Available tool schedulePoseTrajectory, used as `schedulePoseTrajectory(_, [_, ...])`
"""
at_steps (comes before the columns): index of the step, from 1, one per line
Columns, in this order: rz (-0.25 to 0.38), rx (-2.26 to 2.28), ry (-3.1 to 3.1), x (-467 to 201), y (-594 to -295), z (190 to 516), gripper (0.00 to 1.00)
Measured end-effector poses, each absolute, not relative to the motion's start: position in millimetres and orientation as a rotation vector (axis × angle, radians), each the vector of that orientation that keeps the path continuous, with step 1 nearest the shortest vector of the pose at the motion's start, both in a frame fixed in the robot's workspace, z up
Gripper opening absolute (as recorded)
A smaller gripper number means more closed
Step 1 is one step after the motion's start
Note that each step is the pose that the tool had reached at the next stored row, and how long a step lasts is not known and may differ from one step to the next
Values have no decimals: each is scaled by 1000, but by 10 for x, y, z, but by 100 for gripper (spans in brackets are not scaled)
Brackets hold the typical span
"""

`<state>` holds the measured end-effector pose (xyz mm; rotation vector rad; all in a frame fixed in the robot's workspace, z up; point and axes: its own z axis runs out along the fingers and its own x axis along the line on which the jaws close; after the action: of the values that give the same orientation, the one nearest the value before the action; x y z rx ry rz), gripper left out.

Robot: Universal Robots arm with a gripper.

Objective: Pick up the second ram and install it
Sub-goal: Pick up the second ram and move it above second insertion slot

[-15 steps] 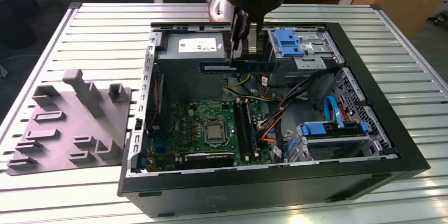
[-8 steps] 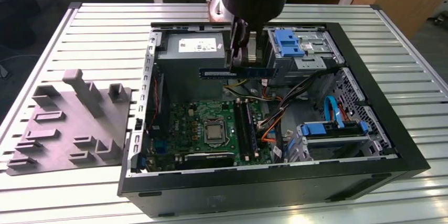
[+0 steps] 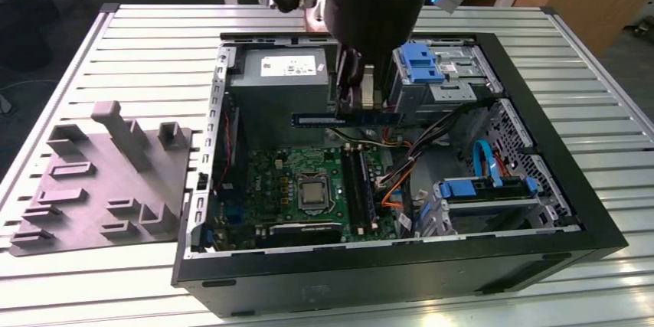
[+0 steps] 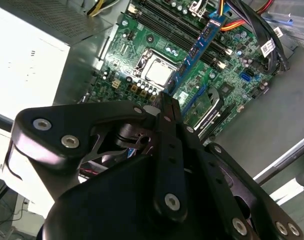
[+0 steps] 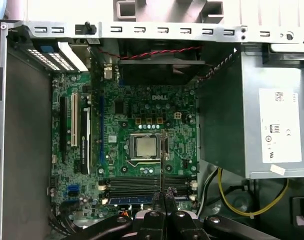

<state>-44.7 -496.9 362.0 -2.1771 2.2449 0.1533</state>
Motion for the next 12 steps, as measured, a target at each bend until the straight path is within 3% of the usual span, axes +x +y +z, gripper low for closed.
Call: schedulePoseTrajectory(12, [153,-2177,2245,-447,-4990,3552,11])
